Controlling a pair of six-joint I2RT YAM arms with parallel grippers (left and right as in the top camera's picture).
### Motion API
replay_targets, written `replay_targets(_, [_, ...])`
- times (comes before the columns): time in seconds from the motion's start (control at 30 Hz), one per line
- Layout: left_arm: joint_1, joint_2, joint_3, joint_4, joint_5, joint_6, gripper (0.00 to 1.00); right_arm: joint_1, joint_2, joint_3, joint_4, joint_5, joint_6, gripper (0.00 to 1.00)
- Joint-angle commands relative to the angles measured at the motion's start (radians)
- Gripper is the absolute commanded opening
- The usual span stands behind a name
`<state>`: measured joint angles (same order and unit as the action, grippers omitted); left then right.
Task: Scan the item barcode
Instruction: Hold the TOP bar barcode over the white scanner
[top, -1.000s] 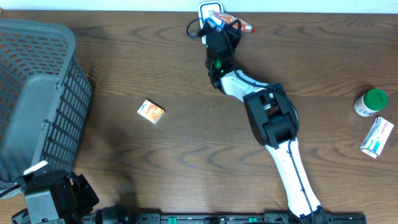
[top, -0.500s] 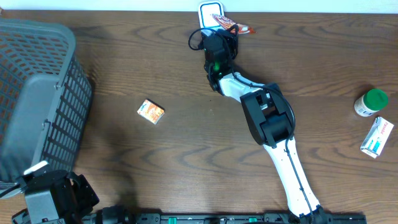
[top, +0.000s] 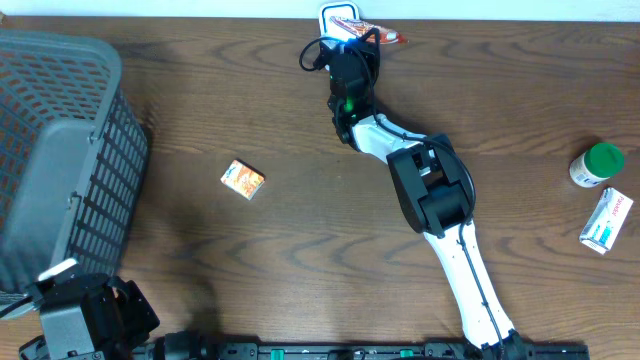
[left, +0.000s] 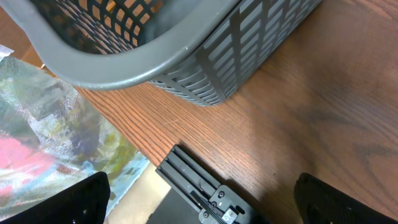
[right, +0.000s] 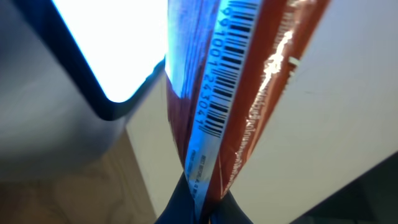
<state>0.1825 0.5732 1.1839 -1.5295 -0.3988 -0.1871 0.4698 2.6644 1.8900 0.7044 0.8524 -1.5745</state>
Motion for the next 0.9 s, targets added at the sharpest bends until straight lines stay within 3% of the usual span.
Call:
replay_targets(0.0, [0.004, -0.003, 0.002, -0.002, -0.014, -0.009, 0.95, -0.006, -0.013, 0.02, -0.02, -0.013, 0.053, 0.01])
replay_targets(0.67, [0.004, -0.003, 0.002, -0.002, -0.014, -0.009, 0.95, 0.002, -0.023, 0.02, -0.067, -0.124, 0.094, 0.01])
replay_targets(0.87, [0.004, -0.003, 0.002, -0.002, -0.014, -0.009, 0.95, 0.011, -0.144, 0.02, -0.324, -0.117, 0.114, 0.01])
